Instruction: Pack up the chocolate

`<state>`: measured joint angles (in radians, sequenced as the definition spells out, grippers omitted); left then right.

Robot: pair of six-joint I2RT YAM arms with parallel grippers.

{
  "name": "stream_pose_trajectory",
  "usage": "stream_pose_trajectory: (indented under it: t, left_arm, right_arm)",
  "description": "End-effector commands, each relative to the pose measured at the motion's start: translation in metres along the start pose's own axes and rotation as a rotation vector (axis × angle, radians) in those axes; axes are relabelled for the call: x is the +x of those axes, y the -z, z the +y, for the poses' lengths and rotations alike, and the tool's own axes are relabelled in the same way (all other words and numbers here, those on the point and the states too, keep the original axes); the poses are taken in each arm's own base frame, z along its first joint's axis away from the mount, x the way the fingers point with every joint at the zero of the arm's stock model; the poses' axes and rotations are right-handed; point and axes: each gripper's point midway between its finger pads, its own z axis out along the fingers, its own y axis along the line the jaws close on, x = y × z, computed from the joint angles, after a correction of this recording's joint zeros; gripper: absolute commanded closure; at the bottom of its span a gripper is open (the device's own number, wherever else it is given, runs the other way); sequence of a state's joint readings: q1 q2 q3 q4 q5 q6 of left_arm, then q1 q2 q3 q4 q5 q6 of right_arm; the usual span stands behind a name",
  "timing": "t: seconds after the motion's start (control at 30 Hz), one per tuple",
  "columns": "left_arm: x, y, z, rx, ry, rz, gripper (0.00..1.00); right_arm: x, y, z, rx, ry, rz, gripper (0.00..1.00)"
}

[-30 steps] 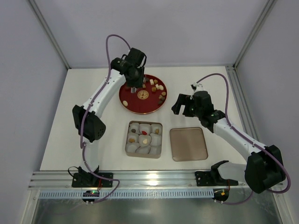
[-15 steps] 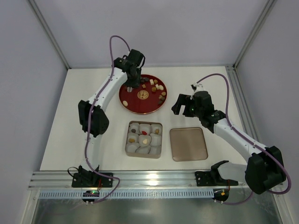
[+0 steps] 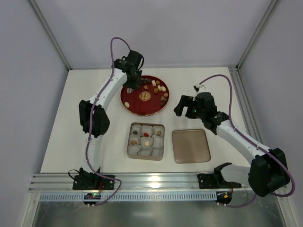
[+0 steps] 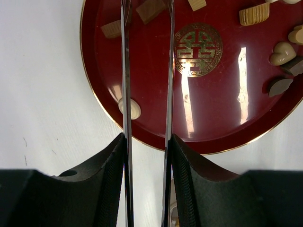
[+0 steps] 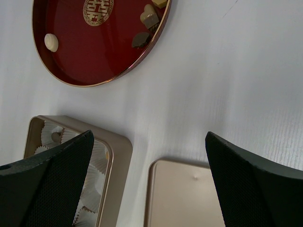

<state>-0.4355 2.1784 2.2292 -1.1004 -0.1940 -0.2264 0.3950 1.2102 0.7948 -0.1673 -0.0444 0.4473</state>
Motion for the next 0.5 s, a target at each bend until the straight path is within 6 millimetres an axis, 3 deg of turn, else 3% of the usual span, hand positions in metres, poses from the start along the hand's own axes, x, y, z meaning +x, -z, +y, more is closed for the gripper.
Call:
stream_pose_trajectory:
  t: [0.0, 0.47]
  left_arm:
    - [-0.004, -0.009, -0.002, 0.026, -0.019, -0.013, 0.59]
    - [0.008, -0.019, -0.003, 0.035, -0.029, 0.027, 0.59]
  right_arm:
    - [-0.014, 0.006, 0.006, -0.020, 0.011, -0.047, 0.00]
    - [-0.013, 0.005, 0.005, -0.016, 0.009, -0.045, 0.00]
